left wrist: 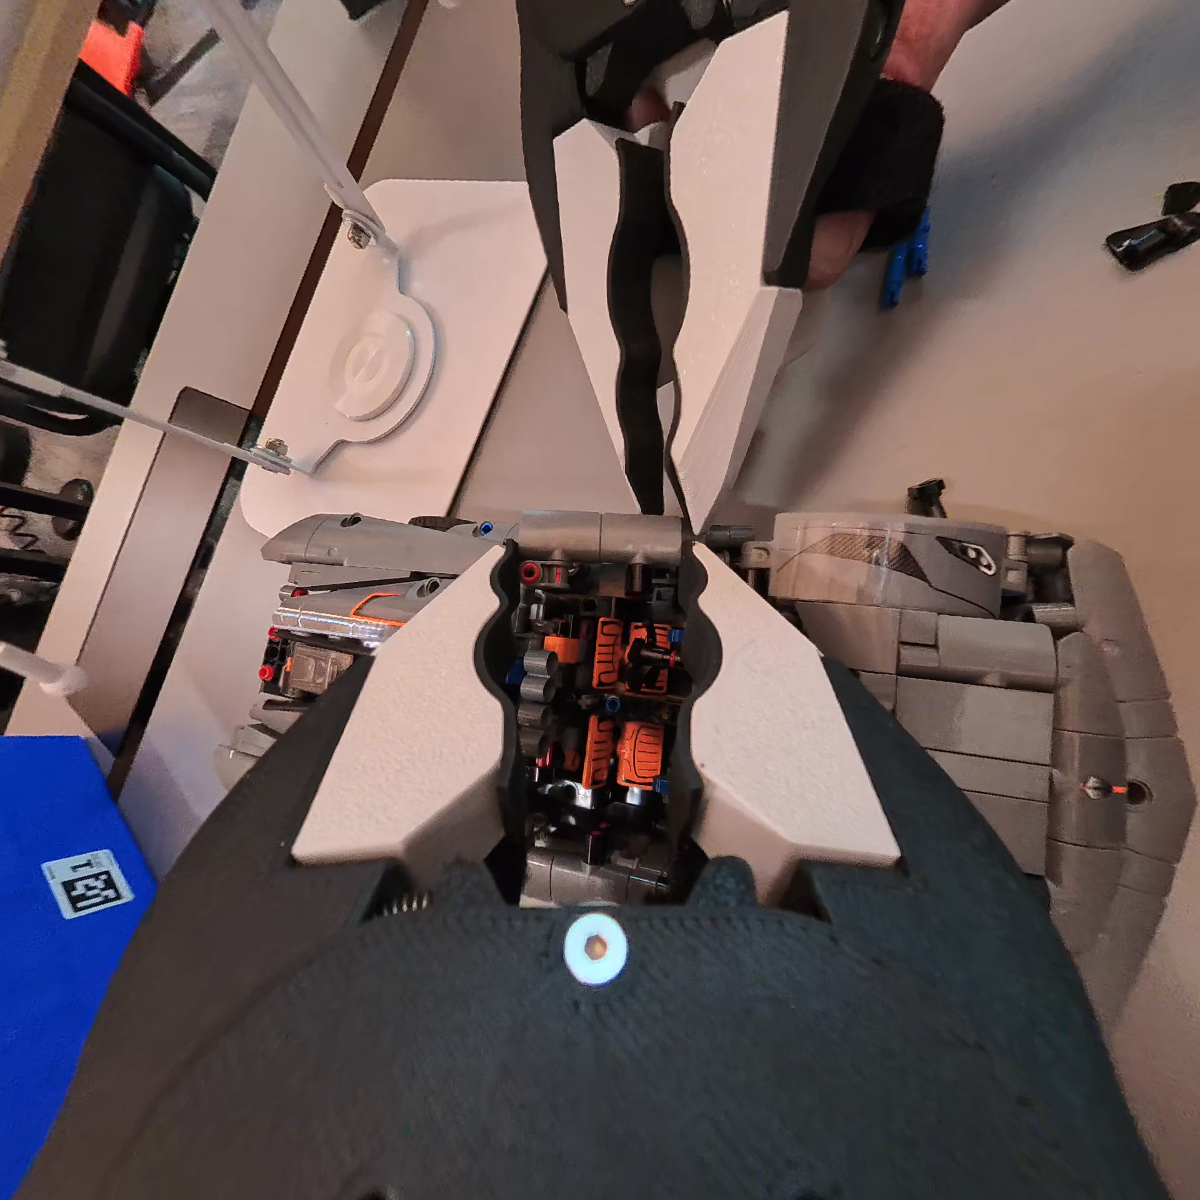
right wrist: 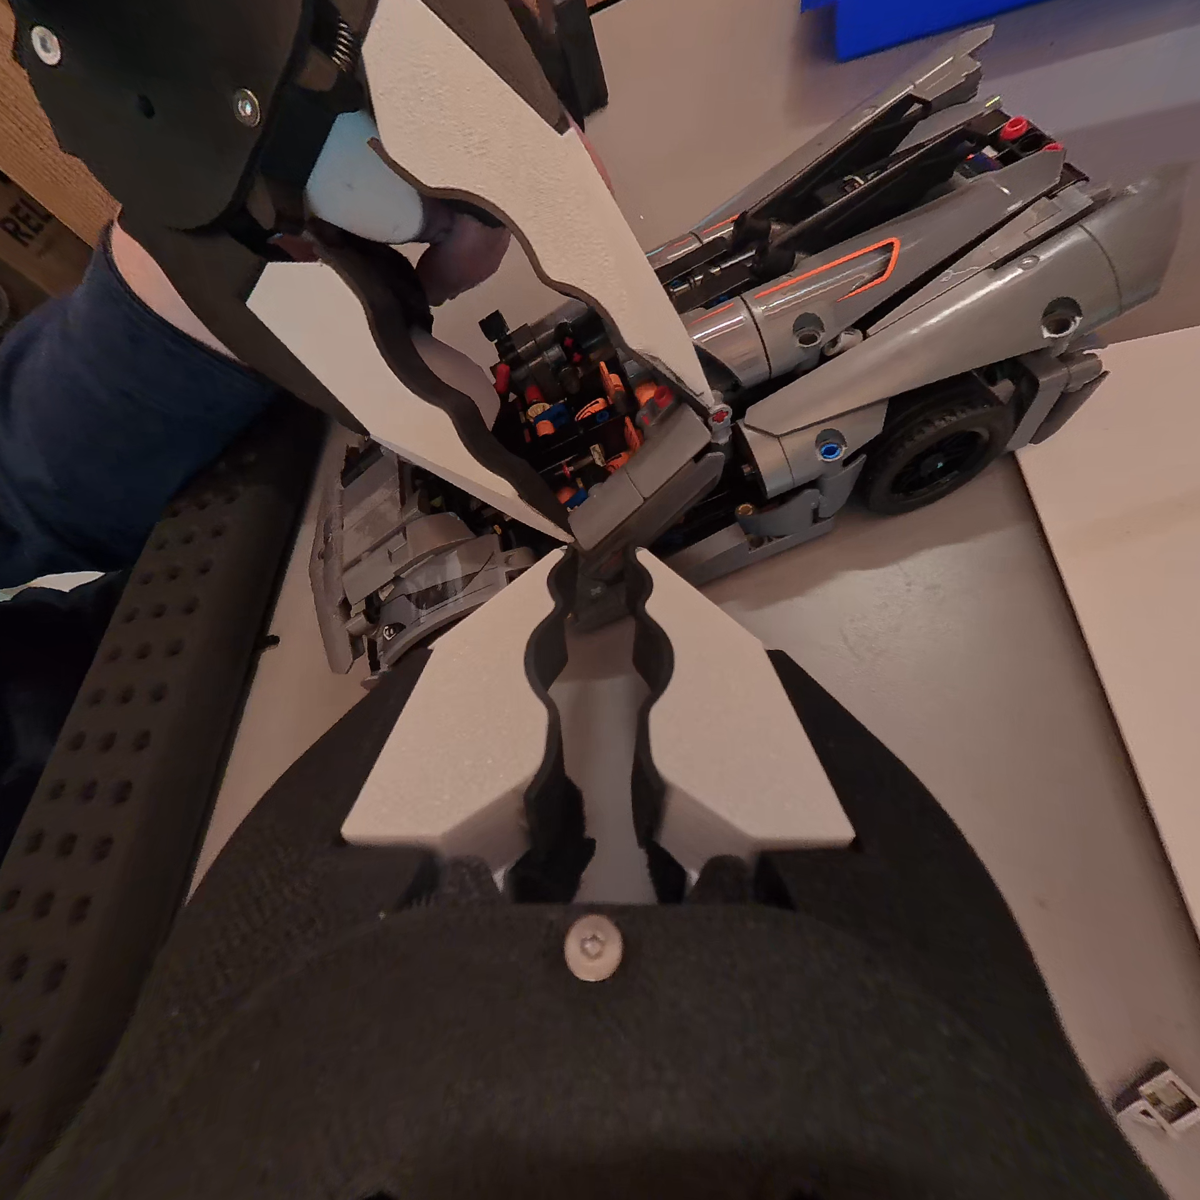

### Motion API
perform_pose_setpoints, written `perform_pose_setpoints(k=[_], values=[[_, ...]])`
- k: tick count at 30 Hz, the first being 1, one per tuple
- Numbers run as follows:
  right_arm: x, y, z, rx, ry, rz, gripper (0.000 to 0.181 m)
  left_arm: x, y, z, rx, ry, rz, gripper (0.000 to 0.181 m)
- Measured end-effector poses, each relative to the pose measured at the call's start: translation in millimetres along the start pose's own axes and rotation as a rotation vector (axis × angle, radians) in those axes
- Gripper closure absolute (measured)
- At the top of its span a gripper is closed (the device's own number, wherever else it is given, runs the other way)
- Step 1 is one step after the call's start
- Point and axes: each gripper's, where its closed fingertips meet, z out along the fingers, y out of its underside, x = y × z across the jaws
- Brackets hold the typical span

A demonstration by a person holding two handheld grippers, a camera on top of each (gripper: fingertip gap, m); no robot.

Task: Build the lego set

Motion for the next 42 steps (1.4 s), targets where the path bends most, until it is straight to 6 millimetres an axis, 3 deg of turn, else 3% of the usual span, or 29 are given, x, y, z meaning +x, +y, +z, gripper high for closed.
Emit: perform_pose_setpoints(k=[8, 18, 36, 42], values=[[0, 1, 0, -0.004, 0.004, 0.006, 0.170, 0, -2, -2, -0.069, -0.080, 0.114, 0.135], [-1, -2, 0, 0.012, 0.011, -0.016, 0.178, -3, 2, -1, -0.011, -0.012, -0.031, 0.135], [3, -7, -4, 0.059, 0.004, 0.055, 0.172, 9, -2, -6, 0.083, 0.048, 0.010, 0.134], [1, -8, -4, 0.068, -0.013, 0.063, 0.178, 11, -2, -5, 0.084, 0.057, 0.013, 0.134]])
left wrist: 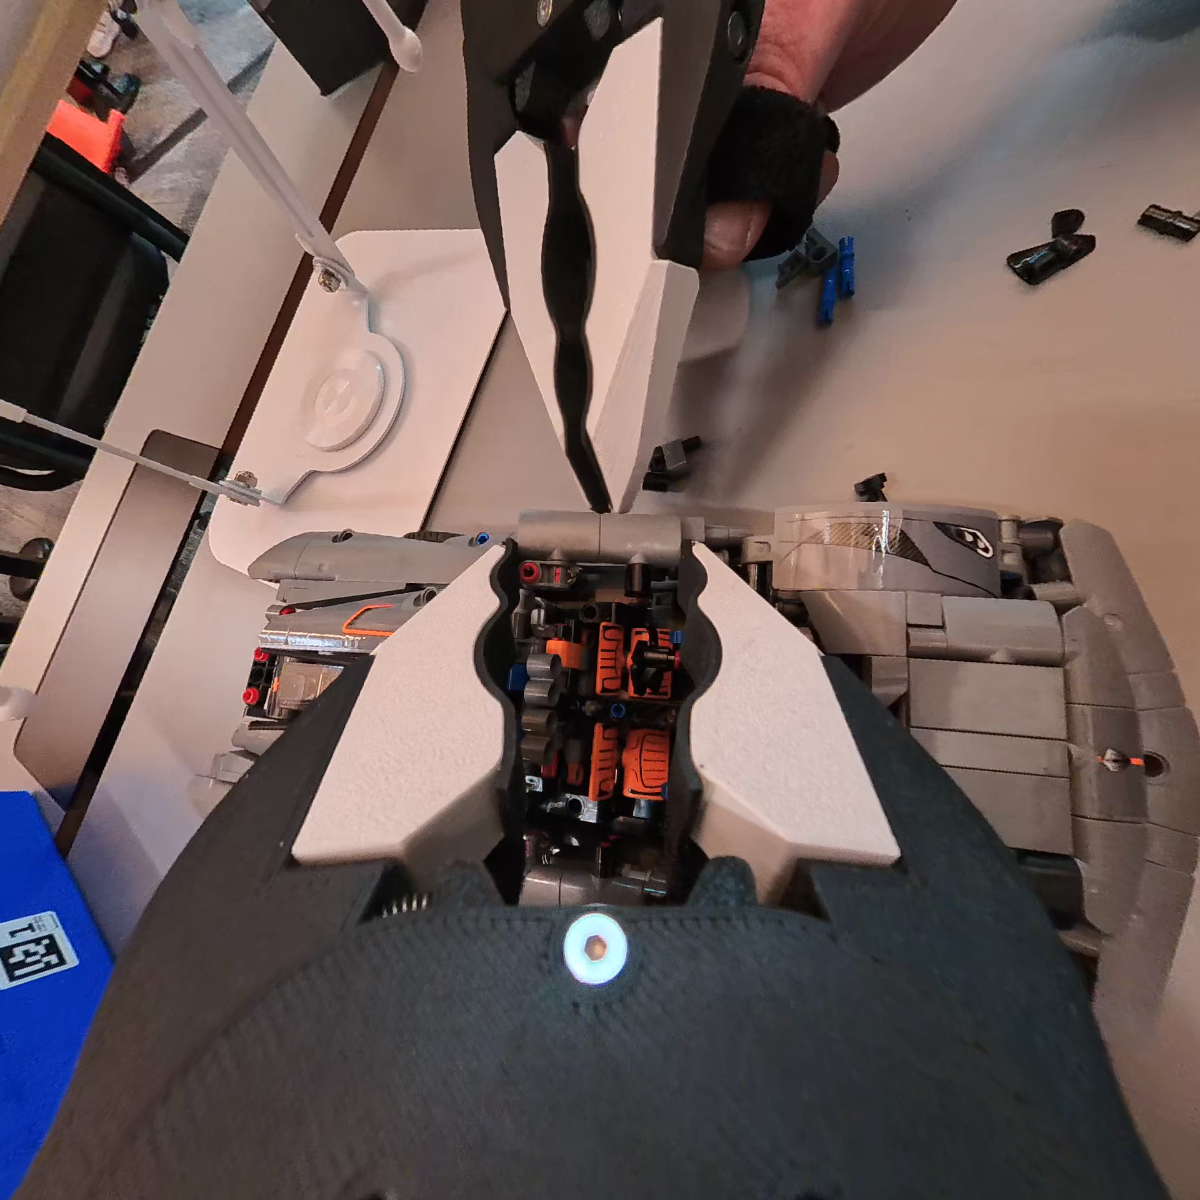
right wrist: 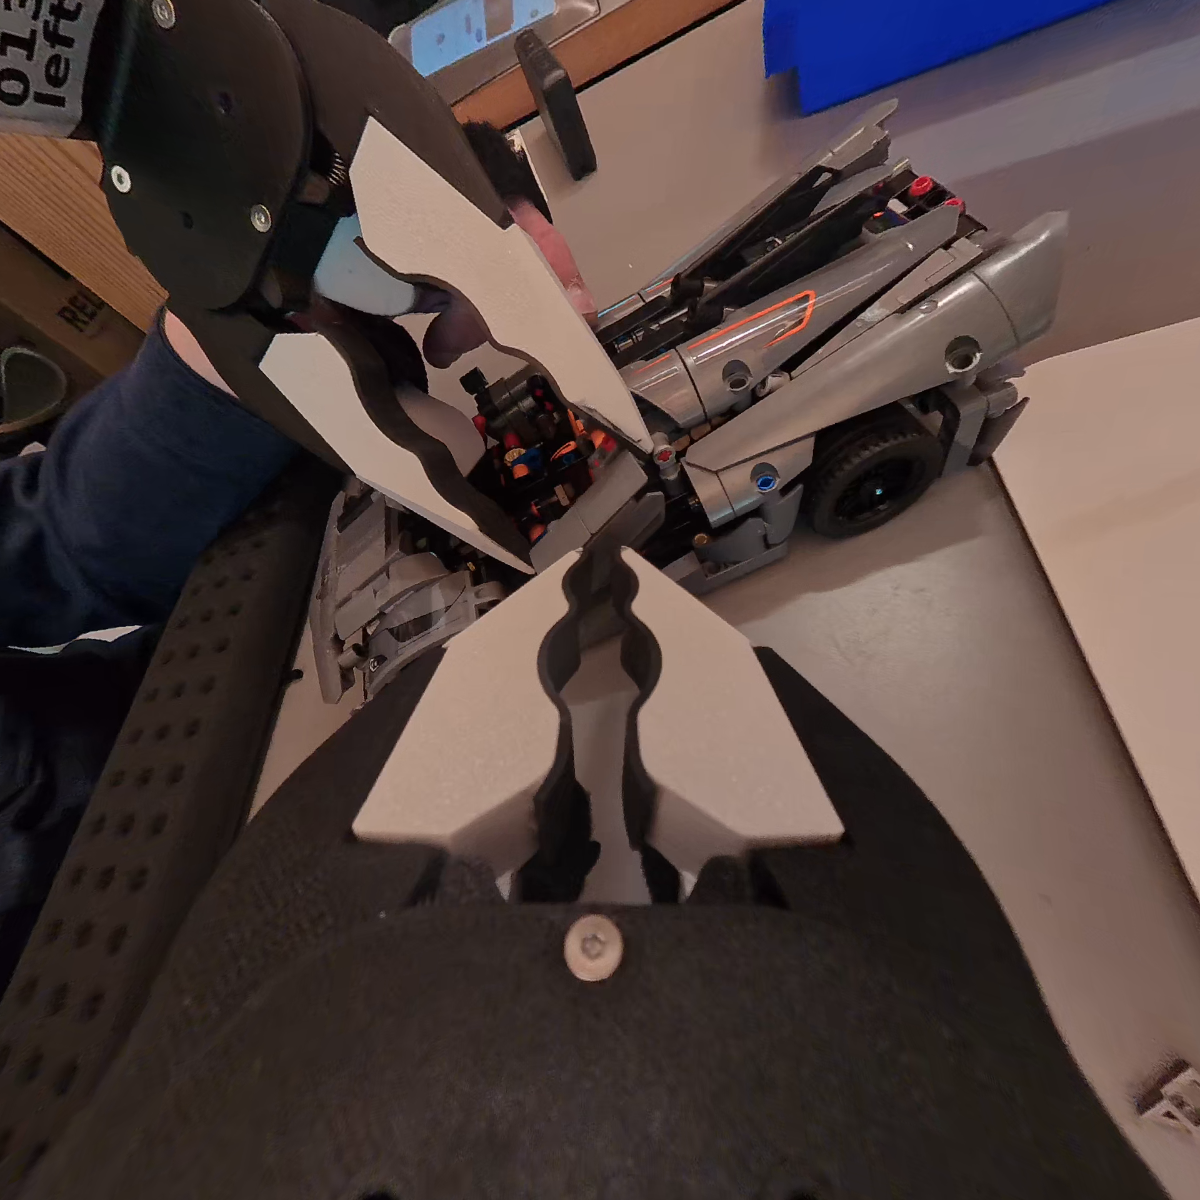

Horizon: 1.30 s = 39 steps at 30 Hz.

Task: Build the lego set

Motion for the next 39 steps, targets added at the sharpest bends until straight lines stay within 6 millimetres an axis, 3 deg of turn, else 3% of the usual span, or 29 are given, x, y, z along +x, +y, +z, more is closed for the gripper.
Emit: perform_pose_setpoints(k=[39], values=[[-5.2, -3.5, 0.8, 0.013, -0.033, 0.011, 0.181, 3.7, 1.1, 0.9, -0.071, -0.032, 0.048, 0.132]])
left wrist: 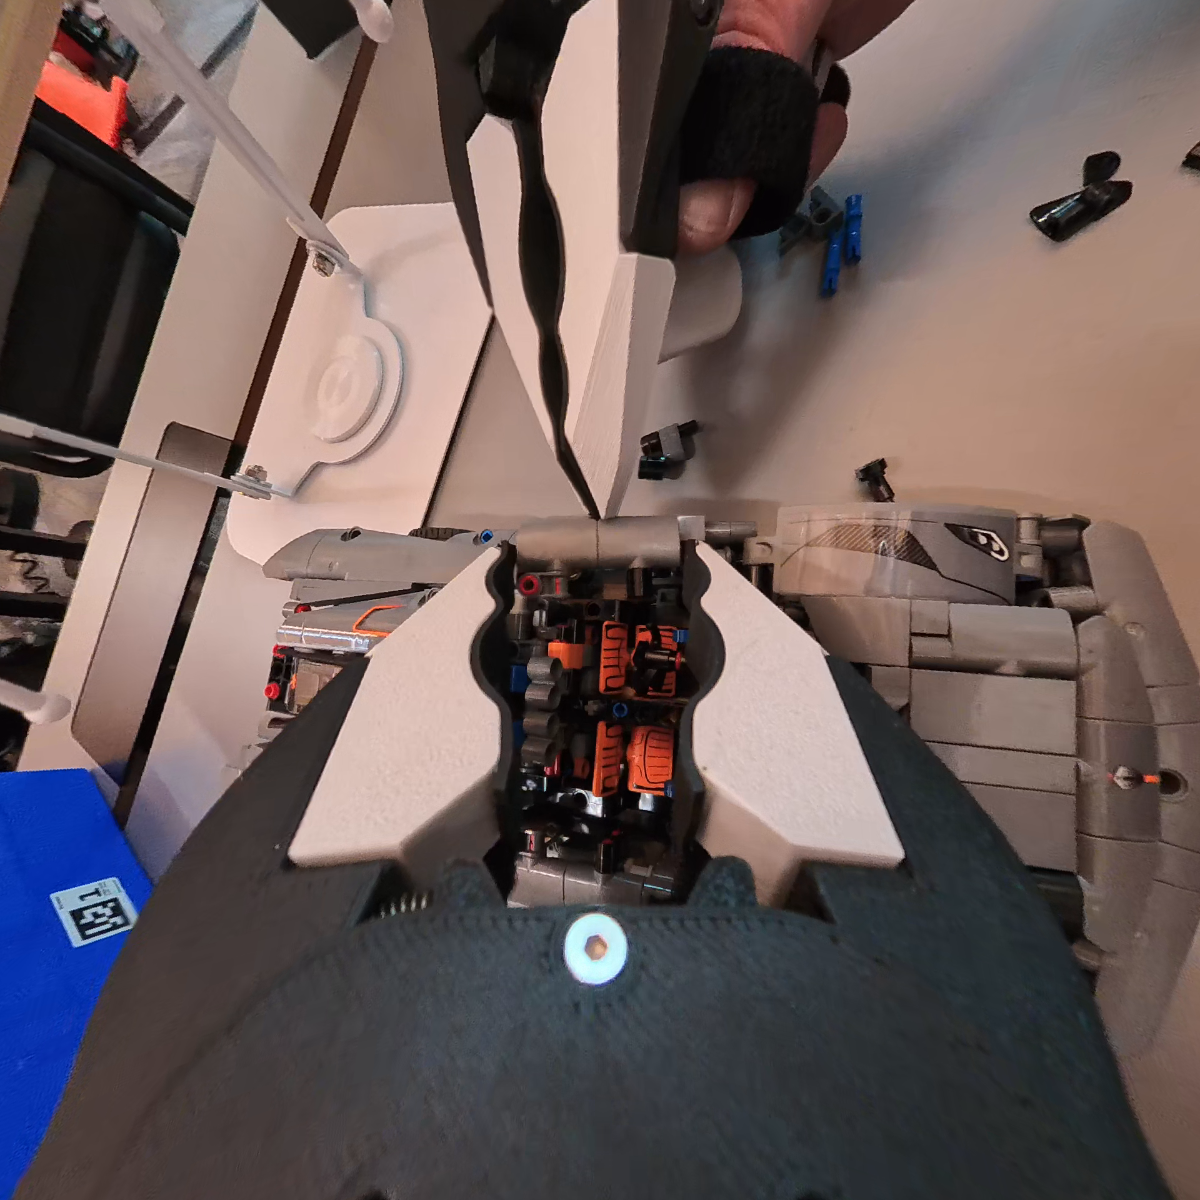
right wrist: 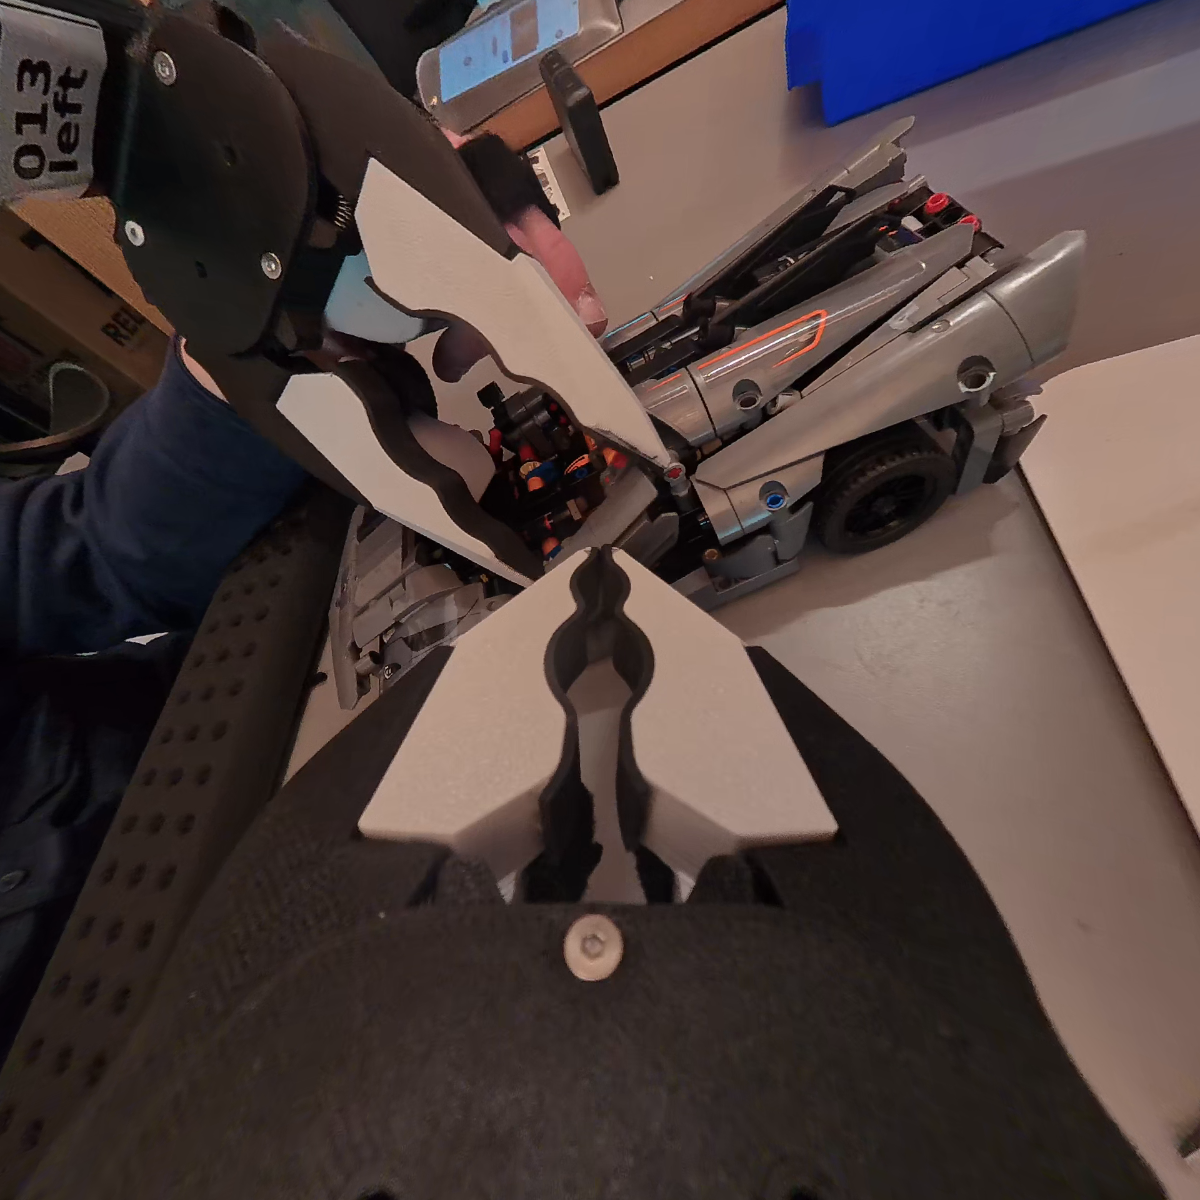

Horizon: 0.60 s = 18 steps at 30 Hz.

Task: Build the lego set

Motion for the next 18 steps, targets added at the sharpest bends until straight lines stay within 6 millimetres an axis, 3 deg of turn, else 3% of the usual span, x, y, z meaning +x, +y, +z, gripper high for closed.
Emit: perform_pose_setpoints(k=[10, 18], values=[[2.6, 0.4, -1.9, -0.009, 0.016, -0.005, 0.181, -0.6, -2.5, -0.7, -0.038, -0.052, 0.080, 0.134], [8.7, -4.7, -4.7, 0.027, 0.039, 0.022, 0.171, 0.6, -5.0, -2.1, -0.061, -0.097, 0.146, 0.135]])
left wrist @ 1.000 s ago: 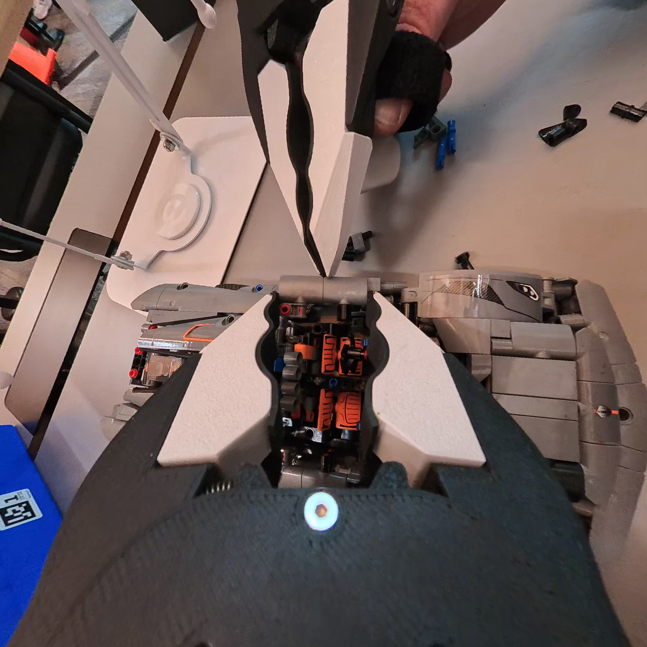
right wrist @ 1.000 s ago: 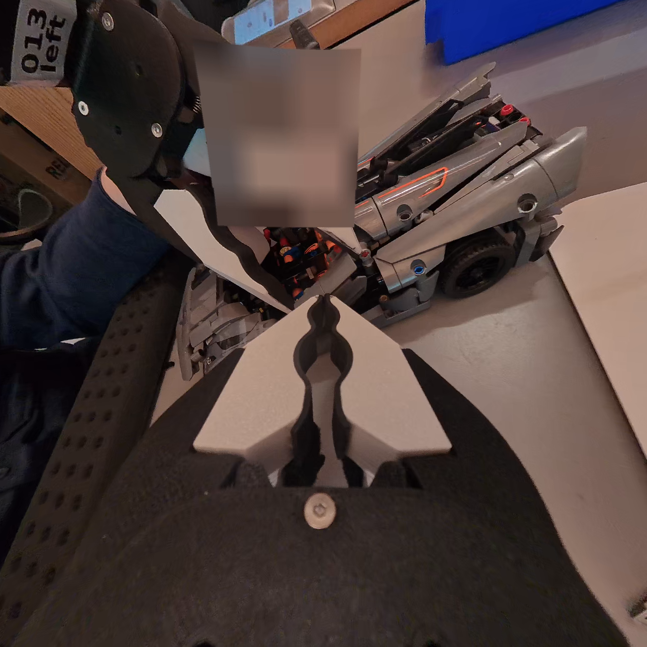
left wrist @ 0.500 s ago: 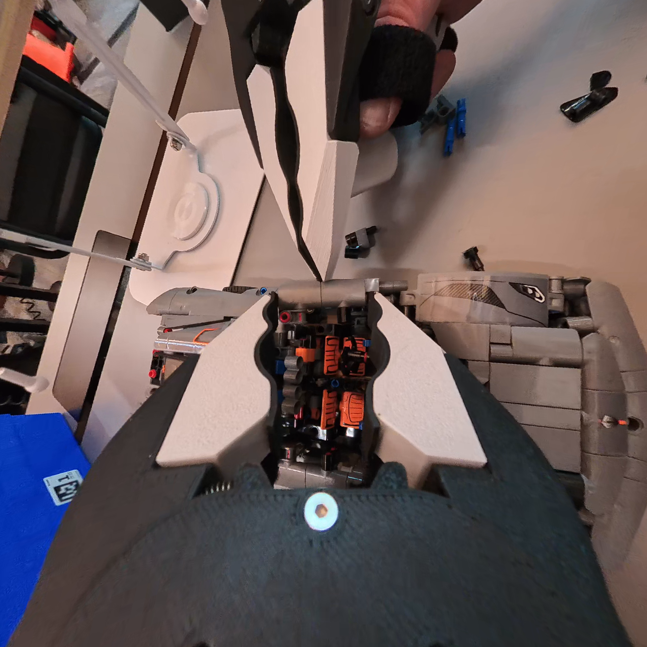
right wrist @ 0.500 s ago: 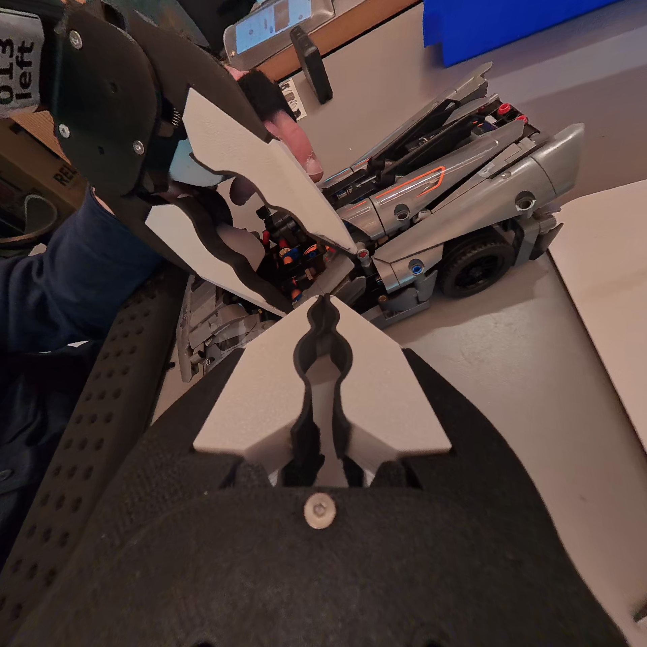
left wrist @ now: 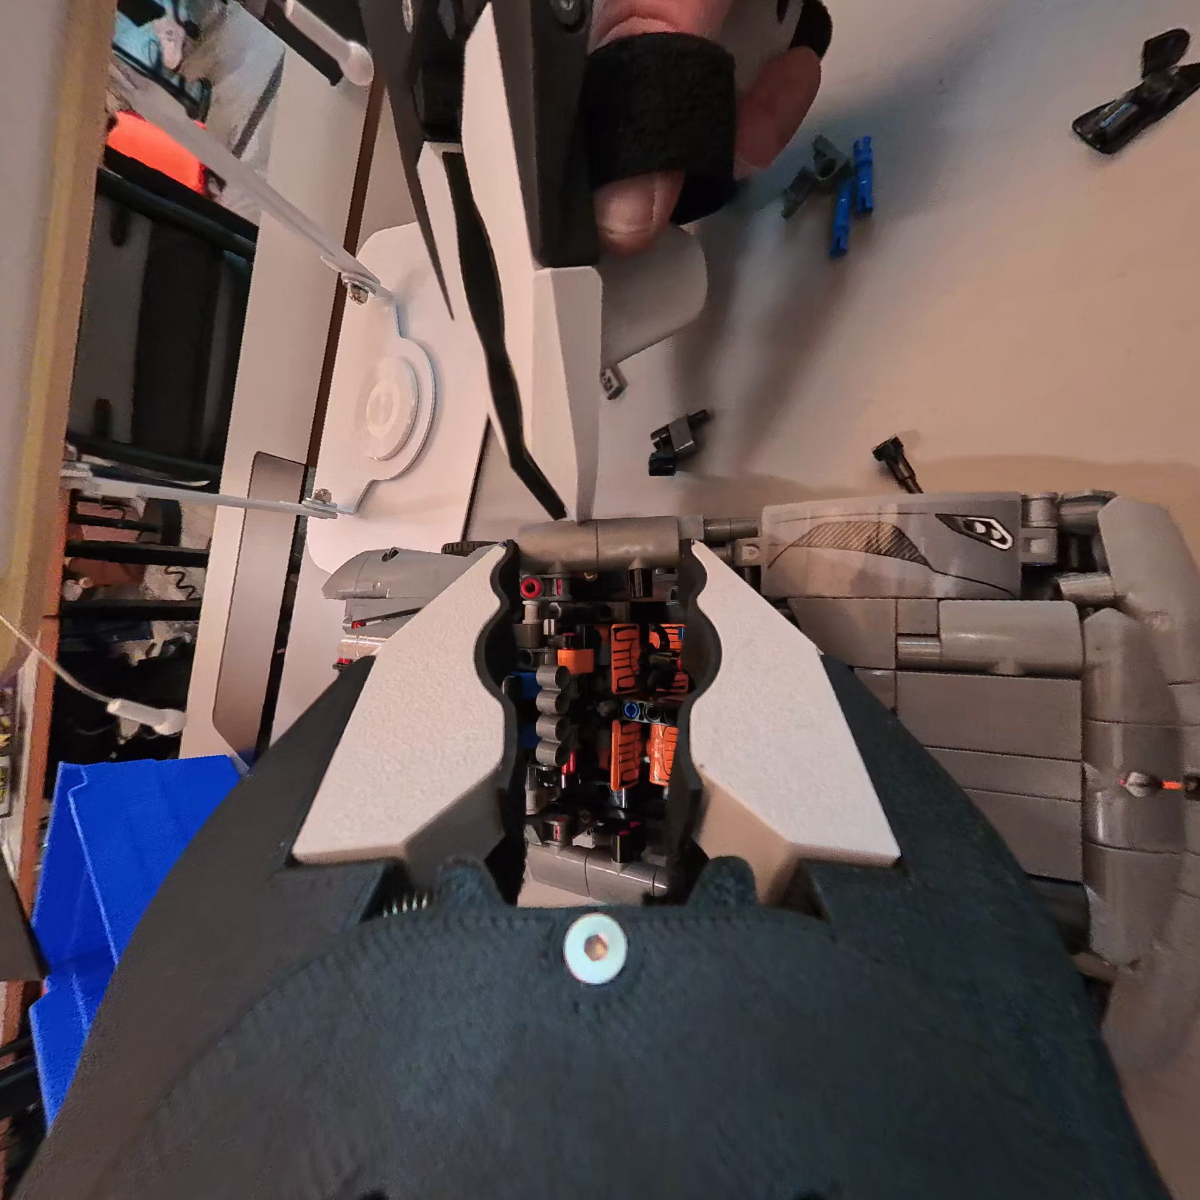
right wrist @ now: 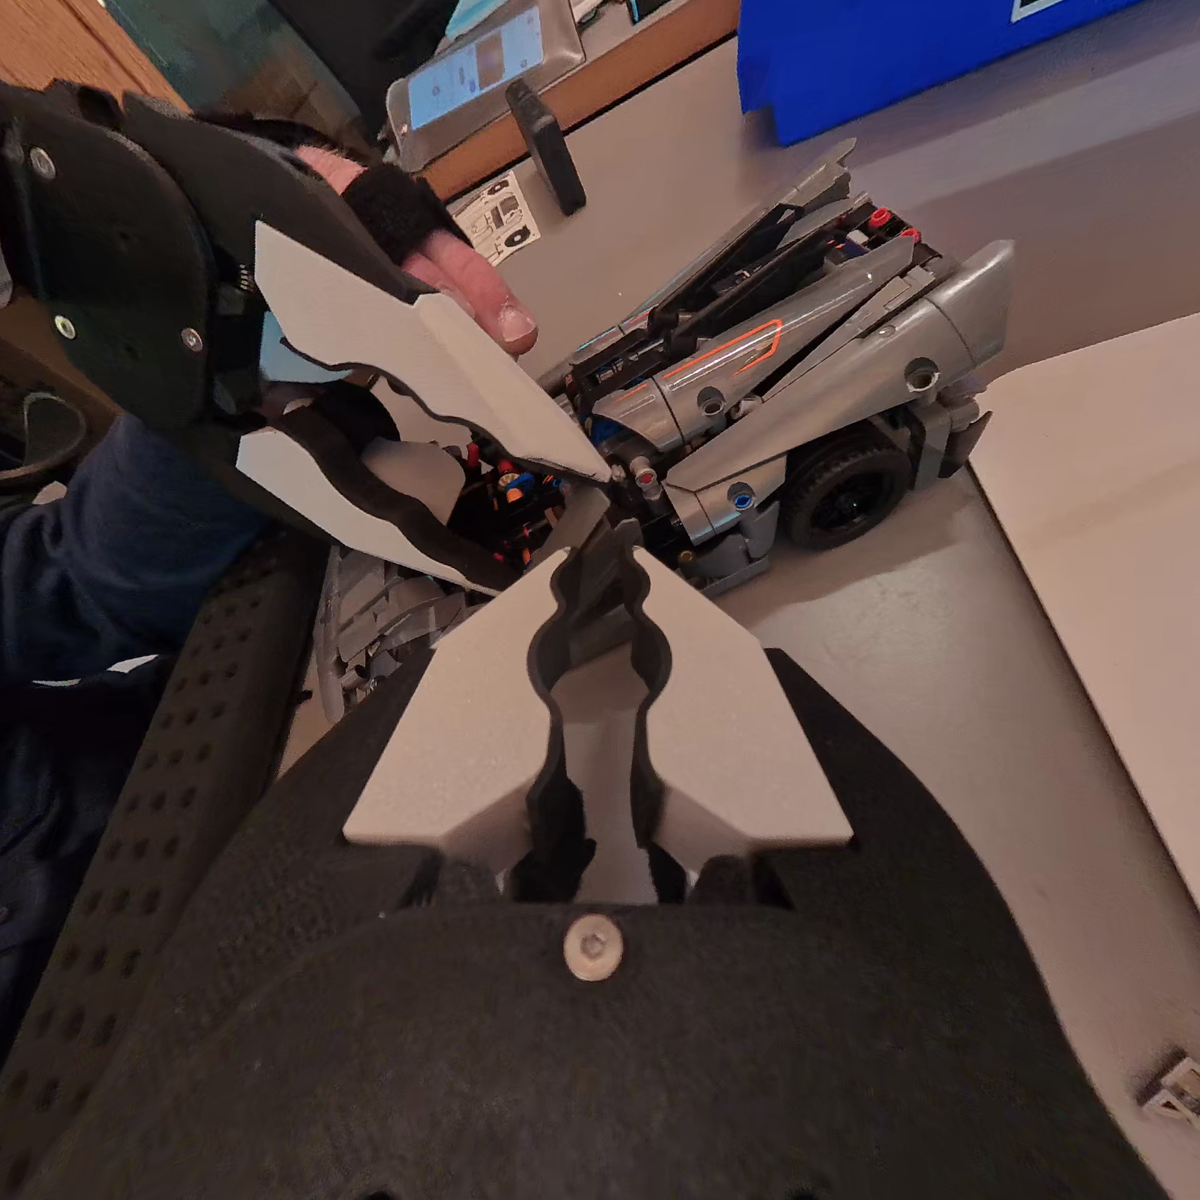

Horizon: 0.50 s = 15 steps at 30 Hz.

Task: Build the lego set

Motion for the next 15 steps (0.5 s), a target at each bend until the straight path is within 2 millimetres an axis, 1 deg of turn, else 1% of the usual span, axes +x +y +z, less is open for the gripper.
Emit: perform_pose_setpoints(k=[11, 15], values=[[0.6, -2.4, 0.1, 0.034, -0.016, 0.023, 0.181, 0.3, -1.6, -0.3, -0.021, -0.028, 0.036, 0.135], [0.2, -3.0, 0.6, 0.035, -0.012, 0.018, 0.181, 0.3, -1.7, -0.3, -0.028, -0.032, 0.042, 0.135]])
